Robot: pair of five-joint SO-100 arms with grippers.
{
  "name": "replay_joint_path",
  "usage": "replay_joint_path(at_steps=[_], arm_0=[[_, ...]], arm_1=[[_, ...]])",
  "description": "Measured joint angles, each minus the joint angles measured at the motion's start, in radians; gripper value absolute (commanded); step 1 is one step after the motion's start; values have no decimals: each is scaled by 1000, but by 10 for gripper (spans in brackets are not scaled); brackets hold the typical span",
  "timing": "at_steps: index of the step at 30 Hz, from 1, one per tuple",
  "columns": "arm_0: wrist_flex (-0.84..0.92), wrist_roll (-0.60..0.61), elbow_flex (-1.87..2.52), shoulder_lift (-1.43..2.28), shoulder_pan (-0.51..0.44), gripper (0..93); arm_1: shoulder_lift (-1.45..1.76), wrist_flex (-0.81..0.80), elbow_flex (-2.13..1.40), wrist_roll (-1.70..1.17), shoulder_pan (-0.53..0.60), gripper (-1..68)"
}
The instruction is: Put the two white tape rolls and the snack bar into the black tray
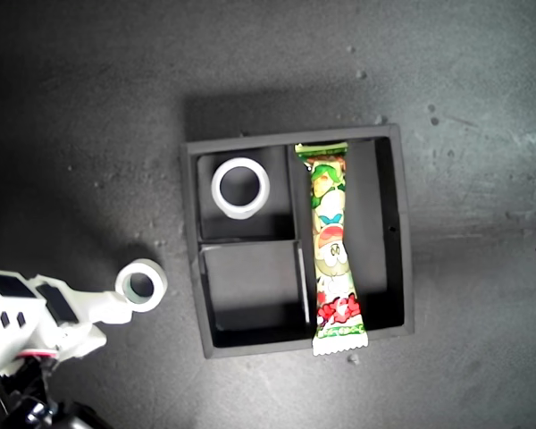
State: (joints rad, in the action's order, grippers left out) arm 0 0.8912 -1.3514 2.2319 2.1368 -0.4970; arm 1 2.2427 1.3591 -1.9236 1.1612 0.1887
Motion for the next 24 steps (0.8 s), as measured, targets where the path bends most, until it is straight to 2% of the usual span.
replay_joint_path(at_steps=[9,24], arm_0=[[-58,17,6,-97,35,133],[-106,15,6,-178,48,135]], arm_1=[[63,-146,-233,66,20,-3],[66,-193,-291,83,35,-3]])
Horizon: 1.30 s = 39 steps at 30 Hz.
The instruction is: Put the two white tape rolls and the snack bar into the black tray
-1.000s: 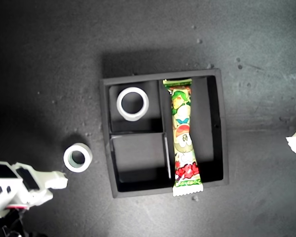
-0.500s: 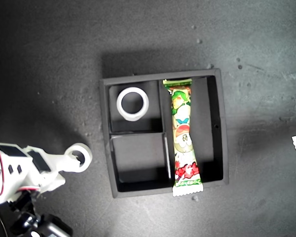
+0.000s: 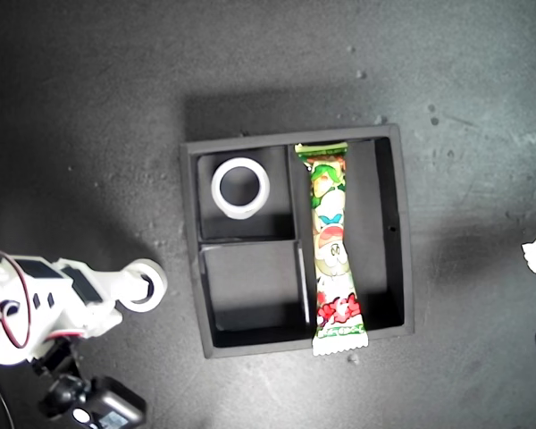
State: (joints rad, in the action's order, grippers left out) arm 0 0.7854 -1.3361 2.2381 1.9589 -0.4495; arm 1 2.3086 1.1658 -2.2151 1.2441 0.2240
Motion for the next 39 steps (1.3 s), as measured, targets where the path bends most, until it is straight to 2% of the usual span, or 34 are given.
replay_joint_path(at_steps=[18,26,28,30,32,39], arm_0=[[-2,0,-14,-49,-23,136],[-8,-9,-77,-204,-28,132],[-8,-9,-107,-256,-18,122],[-8,-9,-140,-305,-3,72],[12,-14,-176,-347,15,4],[186,-11,-357,-469,67,0]], arm_1=[[6,-35,-49,15,0,-3],[6,-67,-72,20,21,-3],[6,-78,-84,26,20,-3],[8,-89,-106,38,20,-3],[26,-114,-144,51,21,-3],[351,-319,-503,80,-40,-3]])
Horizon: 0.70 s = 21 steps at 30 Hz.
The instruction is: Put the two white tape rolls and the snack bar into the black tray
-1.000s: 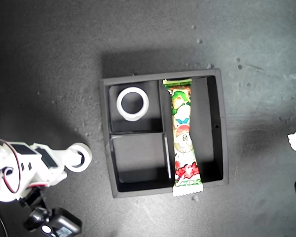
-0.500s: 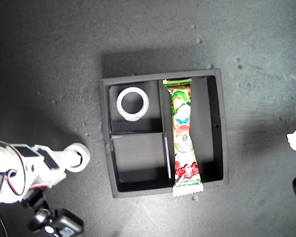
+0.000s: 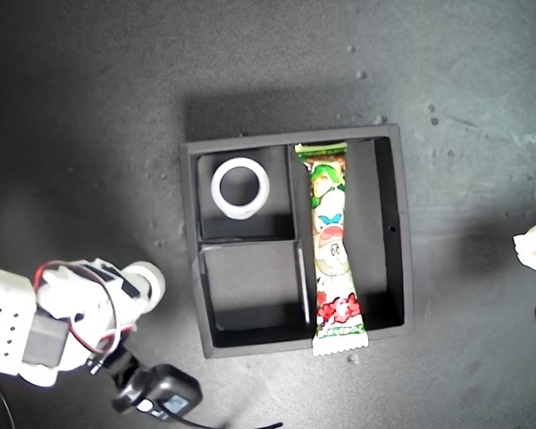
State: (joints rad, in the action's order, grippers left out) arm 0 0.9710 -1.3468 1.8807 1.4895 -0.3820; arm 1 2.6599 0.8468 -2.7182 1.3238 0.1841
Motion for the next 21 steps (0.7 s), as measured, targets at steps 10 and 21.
replay_joint_path(at_steps=[10,21], arm_0=[[459,121,-390,-37,26,0],[813,285,-1069,-316,67,0]], arm_1=[[568,58,-380,0,-67,-4],[597,333,-393,3,-213,23]])
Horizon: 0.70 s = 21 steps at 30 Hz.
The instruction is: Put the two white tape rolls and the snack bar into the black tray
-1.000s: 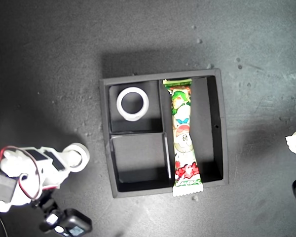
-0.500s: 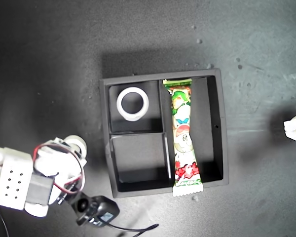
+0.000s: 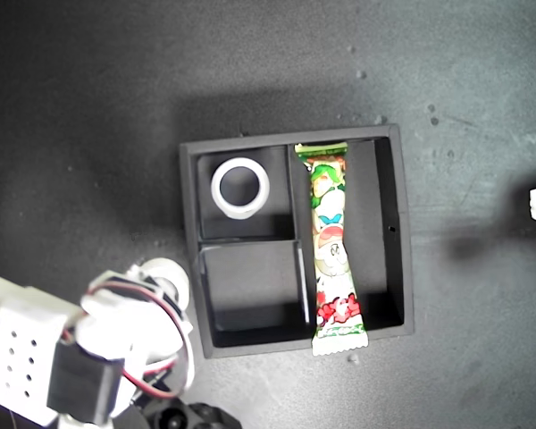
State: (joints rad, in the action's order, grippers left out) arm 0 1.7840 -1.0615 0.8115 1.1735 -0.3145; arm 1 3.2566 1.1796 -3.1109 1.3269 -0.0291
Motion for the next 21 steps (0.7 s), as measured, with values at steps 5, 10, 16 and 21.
replay_joint_path(at_steps=[5,10,16,21], arm_0=[[28,44,-192,-52,29,0],[28,63,-270,-103,29,0],[31,71,-405,-233,26,0],[31,77,-543,-373,21,3]], arm_1=[[-2,98,0,117,-14,44],[12,138,0,138,-6,44],[12,146,0,140,11,44],[12,146,0,140,11,44]])
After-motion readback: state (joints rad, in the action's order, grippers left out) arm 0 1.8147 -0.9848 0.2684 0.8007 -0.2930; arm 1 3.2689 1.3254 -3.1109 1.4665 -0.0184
